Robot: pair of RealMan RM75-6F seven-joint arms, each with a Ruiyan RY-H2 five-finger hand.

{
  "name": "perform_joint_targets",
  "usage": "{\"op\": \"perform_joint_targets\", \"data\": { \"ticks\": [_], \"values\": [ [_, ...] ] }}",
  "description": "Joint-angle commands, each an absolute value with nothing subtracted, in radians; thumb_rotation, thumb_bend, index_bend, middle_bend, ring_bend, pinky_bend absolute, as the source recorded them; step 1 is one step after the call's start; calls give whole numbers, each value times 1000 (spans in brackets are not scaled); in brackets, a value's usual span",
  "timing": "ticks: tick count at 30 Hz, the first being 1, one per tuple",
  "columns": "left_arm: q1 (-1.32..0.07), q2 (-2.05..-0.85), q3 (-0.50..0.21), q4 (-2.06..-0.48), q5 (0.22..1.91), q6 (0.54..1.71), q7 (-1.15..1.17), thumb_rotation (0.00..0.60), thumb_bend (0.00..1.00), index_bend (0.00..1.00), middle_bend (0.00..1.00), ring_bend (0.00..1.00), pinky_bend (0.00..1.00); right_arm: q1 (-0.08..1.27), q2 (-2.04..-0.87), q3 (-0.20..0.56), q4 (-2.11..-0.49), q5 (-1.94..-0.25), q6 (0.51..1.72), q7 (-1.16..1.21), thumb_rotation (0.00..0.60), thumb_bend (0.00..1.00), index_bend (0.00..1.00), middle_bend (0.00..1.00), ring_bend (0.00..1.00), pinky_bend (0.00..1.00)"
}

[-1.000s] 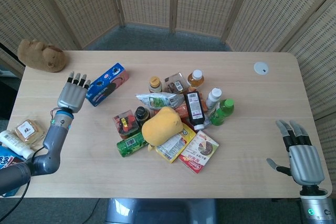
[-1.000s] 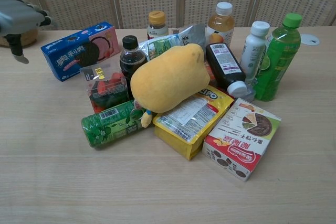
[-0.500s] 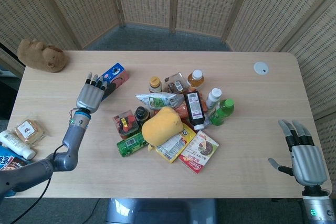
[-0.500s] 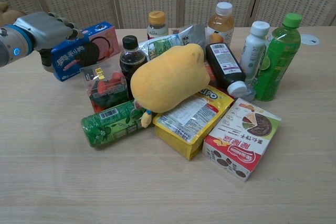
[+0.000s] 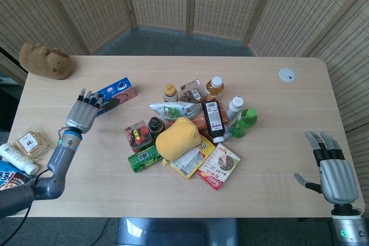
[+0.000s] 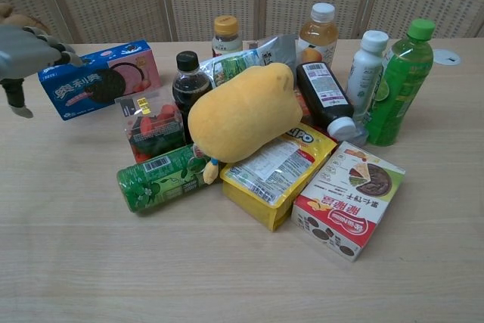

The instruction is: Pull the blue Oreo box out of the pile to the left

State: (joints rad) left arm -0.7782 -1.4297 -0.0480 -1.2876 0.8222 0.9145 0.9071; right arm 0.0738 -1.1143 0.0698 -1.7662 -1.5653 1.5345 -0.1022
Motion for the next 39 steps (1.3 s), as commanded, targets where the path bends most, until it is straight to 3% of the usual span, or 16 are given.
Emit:
{"op": "perform_joint_targets", "data": {
  "ticks": [1,8,18,27,32,39],
  "values": [
    [-747,-1362,-22,-1352,808,938,903,600,0,107,0,0,0,74,-1114,70,-1767,-1566,1535,-102,600,0,0,0,0,0],
    [-755,-1336,-62,-1376,849,985,844,600,0,105,0,0,0,76,-1117,68,-1768,-1566,1531,-103,600,0,0,0,0,0],
    [-815,-1514,-97,-1162,821,940,856,600,0,105,0,0,0,74,-1112,70,-1762,-1559,1531,-96,600,0,0,0,0,0],
    [-825,-1638,-87,-1001,806,886,862,600,0,106,0,0,0,73,-1113,71,-1760,-1556,1532,-100,600,0,0,0,0,0],
    [-802,-1600,-67,-1059,843,914,855,600,0,106,0,0,0,73,-1113,71,-1762,-1558,1532,-98,600,0,0,0,0,0],
    [-737,-1431,-8,-1287,825,974,924,600,0,104,0,0,0,77,-1115,66,-1762,-1559,1521,-97,600,0,0,0,0,0]
  ]
}}
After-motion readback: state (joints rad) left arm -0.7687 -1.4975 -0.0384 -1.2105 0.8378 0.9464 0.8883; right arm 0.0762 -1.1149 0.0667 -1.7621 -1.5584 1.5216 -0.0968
